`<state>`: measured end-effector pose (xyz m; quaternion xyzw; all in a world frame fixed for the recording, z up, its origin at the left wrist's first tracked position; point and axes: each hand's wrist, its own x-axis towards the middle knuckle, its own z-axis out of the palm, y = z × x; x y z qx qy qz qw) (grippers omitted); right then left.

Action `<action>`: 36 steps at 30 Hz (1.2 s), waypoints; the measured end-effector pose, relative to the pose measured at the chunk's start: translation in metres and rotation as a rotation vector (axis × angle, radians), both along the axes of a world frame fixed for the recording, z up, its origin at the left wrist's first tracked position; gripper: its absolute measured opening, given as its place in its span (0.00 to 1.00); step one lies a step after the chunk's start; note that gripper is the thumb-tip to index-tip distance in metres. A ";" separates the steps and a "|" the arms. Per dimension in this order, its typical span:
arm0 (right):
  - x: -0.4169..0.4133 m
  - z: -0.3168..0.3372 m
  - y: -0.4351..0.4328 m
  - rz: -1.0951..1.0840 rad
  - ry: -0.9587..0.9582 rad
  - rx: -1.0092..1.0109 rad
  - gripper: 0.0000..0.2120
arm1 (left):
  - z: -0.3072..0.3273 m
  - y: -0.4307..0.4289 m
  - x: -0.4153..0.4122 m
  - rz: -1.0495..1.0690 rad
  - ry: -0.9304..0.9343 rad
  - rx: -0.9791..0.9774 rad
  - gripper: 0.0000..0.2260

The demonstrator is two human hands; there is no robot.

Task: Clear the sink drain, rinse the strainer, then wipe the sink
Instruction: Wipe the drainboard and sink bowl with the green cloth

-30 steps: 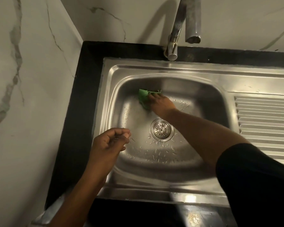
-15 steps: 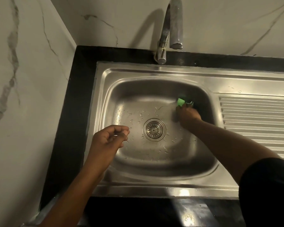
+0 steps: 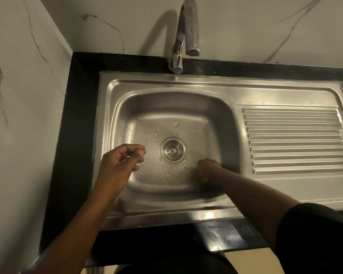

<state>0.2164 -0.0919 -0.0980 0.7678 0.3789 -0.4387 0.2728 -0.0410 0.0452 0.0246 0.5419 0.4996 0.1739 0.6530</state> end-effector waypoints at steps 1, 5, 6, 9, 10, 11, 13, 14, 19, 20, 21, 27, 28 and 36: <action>-0.004 -0.002 0.000 -0.055 0.023 0.003 0.20 | 0.000 0.001 0.000 0.000 0.001 0.001 0.05; -0.024 -0.004 0.006 -0.239 0.094 0.020 0.11 | 0.001 0.004 -0.001 0.008 0.002 0.003 0.05; -0.030 -0.004 0.009 -0.282 0.104 0.033 0.08 | 0.001 0.005 -0.002 0.010 0.002 0.003 0.06; -0.051 -0.007 0.030 -0.489 0.241 0.048 0.03 | 0.000 0.006 -0.003 0.013 0.010 0.004 0.06; -0.062 -0.007 0.039 -0.603 0.323 0.040 0.02 | -0.001 0.006 -0.004 0.016 0.015 0.000 0.06; -0.072 -0.007 0.047 -0.705 0.400 0.045 0.02 | -0.002 0.008 -0.005 0.023 0.018 -0.005 0.06; -0.093 -0.009 0.060 -0.880 0.523 0.099 0.05 | -0.003 0.010 -0.008 0.044 0.022 -0.013 0.05; -0.102 -0.010 0.065 -0.963 0.585 0.135 0.06 | -0.003 0.012 -0.010 0.055 0.021 -0.013 0.05; -0.094 -0.002 0.072 -1.196 0.656 0.361 0.09 | -0.002 0.021 -0.016 0.082 0.019 0.007 0.05; -0.082 0.003 0.070 -1.241 0.649 0.420 0.07 | -0.002 0.022 -0.017 0.089 0.015 0.005 0.05; -0.067 0.008 0.066 -1.306 0.652 0.477 0.06 | -0.002 0.023 -0.016 0.093 0.013 0.006 0.05; 0.032 0.026 0.050 -1.559 0.468 0.766 0.19 | -0.002 0.021 -0.009 0.084 0.007 -0.006 0.05; 0.044 0.027 0.049 -1.483 0.323 0.818 0.19 | -0.002 0.021 -0.008 0.080 0.010 -0.009 0.05; 0.066 -0.001 0.058 -0.671 -0.229 0.771 0.25 | -0.005 0.021 -0.004 0.069 0.027 -0.011 0.05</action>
